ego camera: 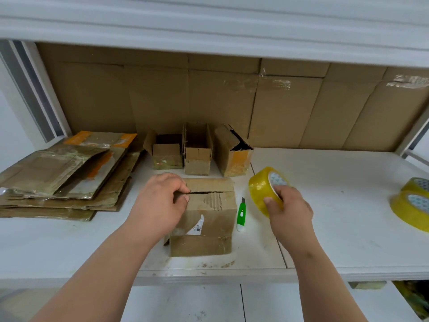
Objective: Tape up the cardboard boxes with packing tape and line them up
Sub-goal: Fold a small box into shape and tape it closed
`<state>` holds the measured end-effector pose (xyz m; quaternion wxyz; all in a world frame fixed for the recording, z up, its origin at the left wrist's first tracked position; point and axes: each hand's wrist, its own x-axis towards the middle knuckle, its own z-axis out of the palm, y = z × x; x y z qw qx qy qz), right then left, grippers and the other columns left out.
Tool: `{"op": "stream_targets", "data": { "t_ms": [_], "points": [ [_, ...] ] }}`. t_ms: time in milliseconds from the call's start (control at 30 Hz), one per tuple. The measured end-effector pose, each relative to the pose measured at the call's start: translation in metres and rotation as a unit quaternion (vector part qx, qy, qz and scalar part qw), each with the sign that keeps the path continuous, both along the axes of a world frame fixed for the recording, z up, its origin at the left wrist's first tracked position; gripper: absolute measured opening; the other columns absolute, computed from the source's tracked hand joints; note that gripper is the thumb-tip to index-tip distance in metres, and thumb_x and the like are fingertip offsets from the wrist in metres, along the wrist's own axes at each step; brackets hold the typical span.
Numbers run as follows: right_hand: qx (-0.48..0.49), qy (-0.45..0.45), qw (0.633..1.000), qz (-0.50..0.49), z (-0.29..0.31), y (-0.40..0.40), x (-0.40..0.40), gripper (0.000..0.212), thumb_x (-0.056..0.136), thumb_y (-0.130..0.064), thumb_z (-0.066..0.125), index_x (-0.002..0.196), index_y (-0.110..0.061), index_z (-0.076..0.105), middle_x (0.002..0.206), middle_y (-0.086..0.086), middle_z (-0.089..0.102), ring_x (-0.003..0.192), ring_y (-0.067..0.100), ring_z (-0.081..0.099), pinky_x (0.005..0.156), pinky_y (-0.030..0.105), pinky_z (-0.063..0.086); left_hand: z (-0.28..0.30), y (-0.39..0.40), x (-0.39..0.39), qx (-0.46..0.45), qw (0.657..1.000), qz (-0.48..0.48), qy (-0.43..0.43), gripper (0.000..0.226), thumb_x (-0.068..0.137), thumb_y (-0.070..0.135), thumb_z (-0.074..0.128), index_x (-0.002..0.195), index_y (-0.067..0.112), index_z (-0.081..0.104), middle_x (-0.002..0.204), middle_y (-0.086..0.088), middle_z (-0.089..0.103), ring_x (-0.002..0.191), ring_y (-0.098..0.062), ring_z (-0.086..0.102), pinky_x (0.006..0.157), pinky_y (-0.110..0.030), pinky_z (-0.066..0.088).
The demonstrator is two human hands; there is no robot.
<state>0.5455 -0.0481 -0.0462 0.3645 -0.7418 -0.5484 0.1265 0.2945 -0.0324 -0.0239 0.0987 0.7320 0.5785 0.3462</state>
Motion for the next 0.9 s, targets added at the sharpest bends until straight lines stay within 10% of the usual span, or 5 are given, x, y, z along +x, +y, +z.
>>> {"op": "stream_targets", "data": {
  "t_ms": [133, 300, 633, 900],
  "points": [
    [0.092, 0.023, 0.993, 0.073, 0.029, -0.011, -0.025, 0.03, 0.097, -0.025, 0.059, 0.126, -0.018, 0.058, 0.119, -0.003, 0.055, 0.115, 0.023, 0.05, 0.106, 0.054, 0.039, 0.003, -0.001, 0.002, 0.003, 0.999, 0.011, 0.033, 0.011, 0.09, 0.024, 0.068, 0.088, 0.033, 0.063, 0.095, 0.019, 0.057, 0.1, -0.008, 0.047, 0.094, -0.034, 0.041],
    [0.15, -0.051, 0.975, 0.158, 0.043, -0.021, -0.053, 0.025, 0.099, -0.028, 0.055, 0.123, -0.023, 0.058, 0.112, -0.017, 0.043, 0.094, -0.008, 0.023, 0.102, 0.033, 0.023, -0.002, -0.001, 0.001, -0.025, 0.997, 0.011, -0.069, 0.014, 0.091, 0.013, 0.067, 0.083, 0.024, 0.067, 0.096, 0.015, 0.058, 0.097, -0.004, 0.048, 0.077, -0.002, 0.032],
    [0.137, -0.19, 0.949, 0.212, 0.038, -0.023, -0.089, 0.029, 0.084, -0.031, 0.051, 0.109, -0.026, 0.065, 0.104, -0.011, 0.058, 0.104, 0.013, 0.054, 0.099, 0.035, 0.018, -0.006, -0.023, -0.014, -0.155, 0.937, -0.103, -0.295, 0.021, 0.097, 0.009, 0.055, 0.1, 0.028, 0.047, 0.123, 0.022, 0.06, 0.103, 0.012, 0.057, 0.078, -0.012, 0.048],
    [0.124, -0.228, 0.94, 0.221, 0.039, -0.018, -0.104, 0.029, 0.082, -0.036, 0.052, 0.107, -0.029, 0.067, 0.103, -0.012, 0.061, 0.103, 0.015, 0.058, 0.1, 0.04, 0.019, 0.0, -0.022, -0.015, -0.106, 0.967, -0.059, -0.223, 0.008, 0.098, 0.033, 0.054, 0.091, 0.03, 0.053, 0.091, 0.012, 0.065, 0.081, -0.01, 0.06, 0.071, -0.03, 0.05]
  ]
}}
